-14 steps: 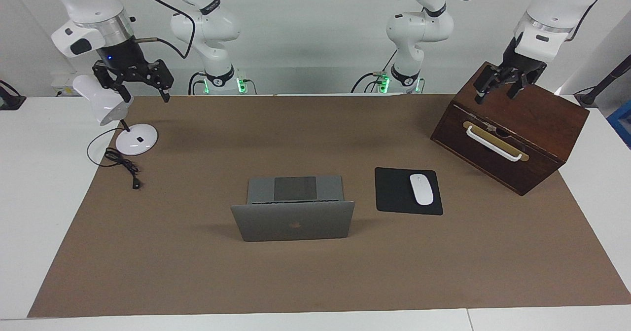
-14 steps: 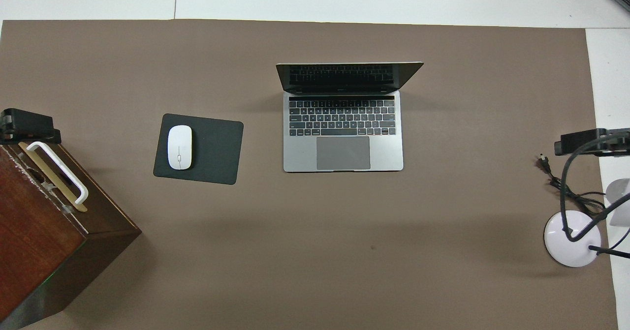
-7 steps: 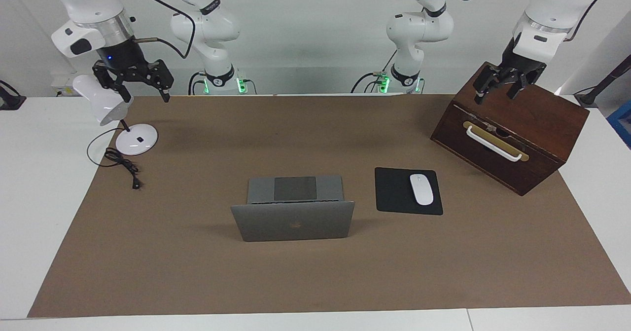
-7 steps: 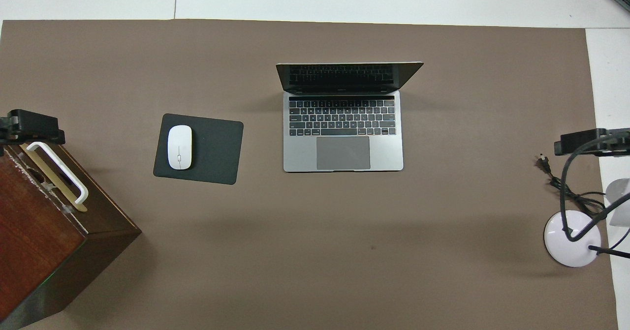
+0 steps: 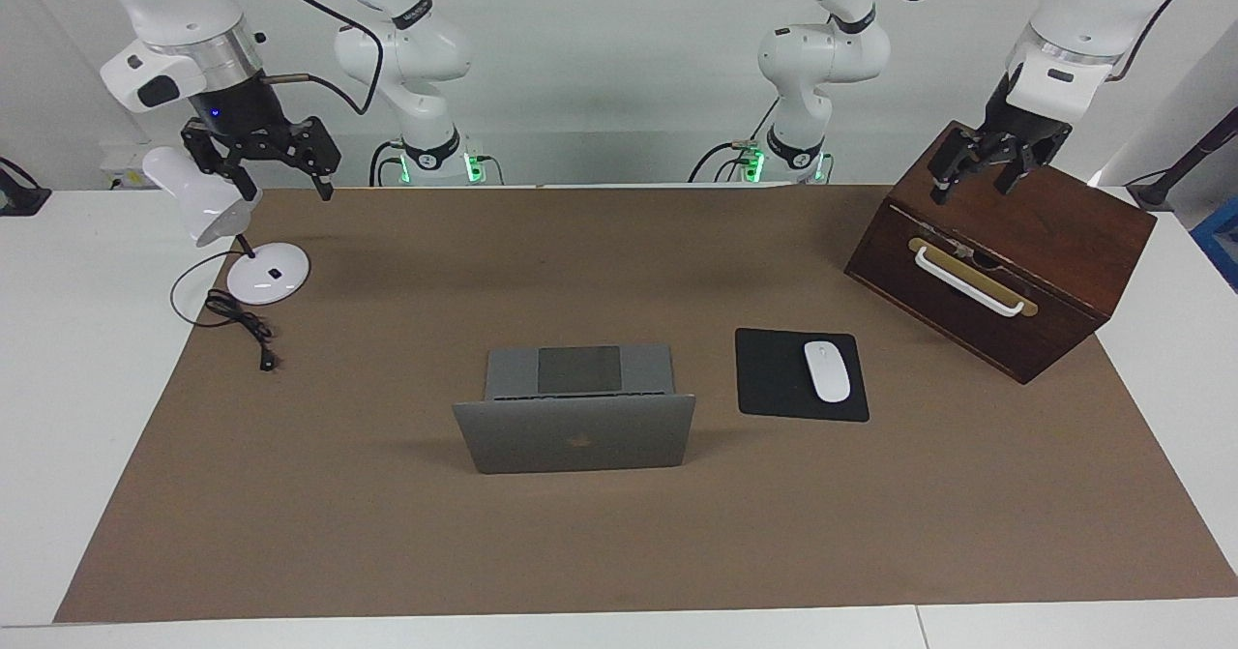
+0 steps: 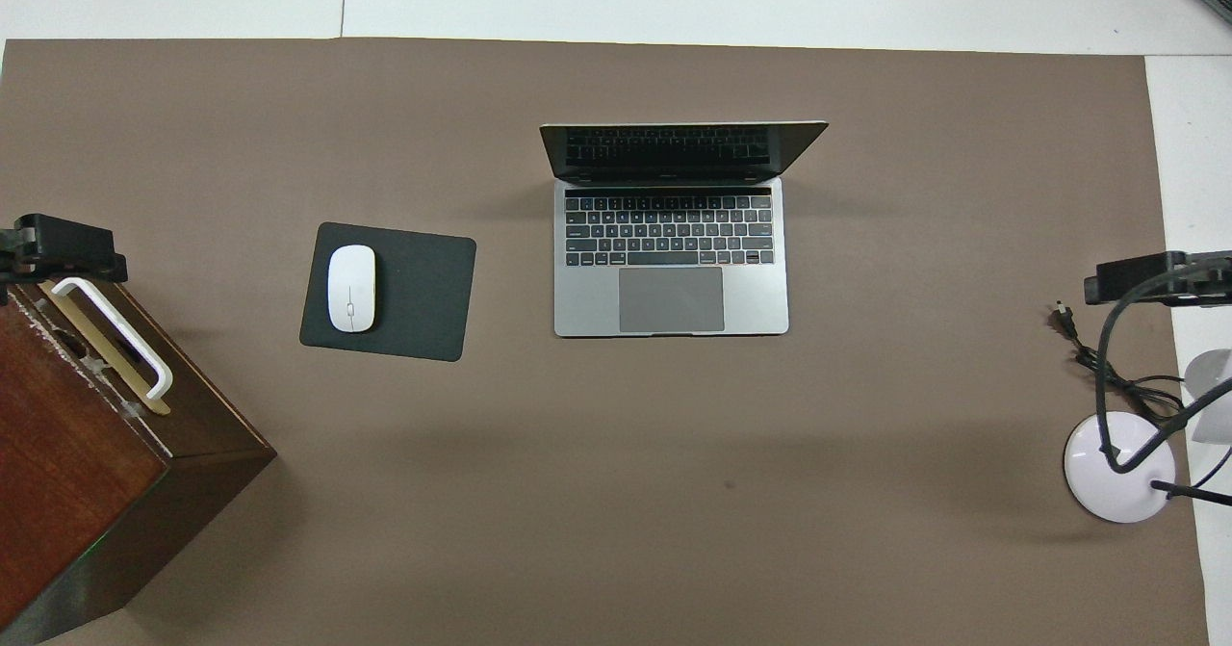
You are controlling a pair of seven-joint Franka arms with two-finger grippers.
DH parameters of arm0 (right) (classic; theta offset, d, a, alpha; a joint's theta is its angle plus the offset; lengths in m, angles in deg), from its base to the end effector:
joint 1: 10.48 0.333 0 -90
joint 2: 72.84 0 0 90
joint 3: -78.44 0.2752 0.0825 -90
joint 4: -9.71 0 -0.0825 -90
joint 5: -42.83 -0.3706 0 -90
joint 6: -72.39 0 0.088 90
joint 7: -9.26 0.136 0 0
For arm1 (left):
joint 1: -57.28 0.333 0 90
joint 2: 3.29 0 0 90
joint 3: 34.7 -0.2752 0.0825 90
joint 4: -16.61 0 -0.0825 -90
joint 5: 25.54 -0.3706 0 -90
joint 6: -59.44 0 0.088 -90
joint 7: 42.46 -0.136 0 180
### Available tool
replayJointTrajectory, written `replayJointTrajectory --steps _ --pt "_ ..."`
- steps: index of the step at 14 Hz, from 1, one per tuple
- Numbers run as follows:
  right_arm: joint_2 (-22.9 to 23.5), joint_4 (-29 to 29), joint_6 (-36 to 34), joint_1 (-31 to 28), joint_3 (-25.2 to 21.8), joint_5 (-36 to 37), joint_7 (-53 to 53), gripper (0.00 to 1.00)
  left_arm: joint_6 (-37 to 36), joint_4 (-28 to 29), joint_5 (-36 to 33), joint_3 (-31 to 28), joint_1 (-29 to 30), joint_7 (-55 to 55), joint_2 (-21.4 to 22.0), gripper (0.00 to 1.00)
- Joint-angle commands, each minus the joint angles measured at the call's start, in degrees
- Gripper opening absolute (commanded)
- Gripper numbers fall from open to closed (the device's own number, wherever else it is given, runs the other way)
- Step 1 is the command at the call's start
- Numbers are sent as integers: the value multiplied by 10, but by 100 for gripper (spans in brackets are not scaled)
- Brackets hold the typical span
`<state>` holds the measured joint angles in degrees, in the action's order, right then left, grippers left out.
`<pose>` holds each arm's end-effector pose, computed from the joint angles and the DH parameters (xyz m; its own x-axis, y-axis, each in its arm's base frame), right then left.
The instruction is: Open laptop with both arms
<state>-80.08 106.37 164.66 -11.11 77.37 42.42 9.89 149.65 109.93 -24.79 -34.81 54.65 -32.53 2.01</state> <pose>0.5114 -0.0147 0.5712 0.9979 -0.0409 0.0496 -0.0404 -0.9991 -0.0101 0.5168 -0.0245 0.5774 0.9910 0.1290 0.0354 0.1284 -0.9915 0.0197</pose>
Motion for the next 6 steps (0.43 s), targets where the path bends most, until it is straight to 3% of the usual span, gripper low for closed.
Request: replayJointTrajectory --steps 1,6 --pt "-15 16 5 -10 5 1 -10 100 6 5 3 0 3 -10 5 100" --pt "-15 16 5 -10 5 1 -10 100 8 8 3 0 4 -22 7 100"
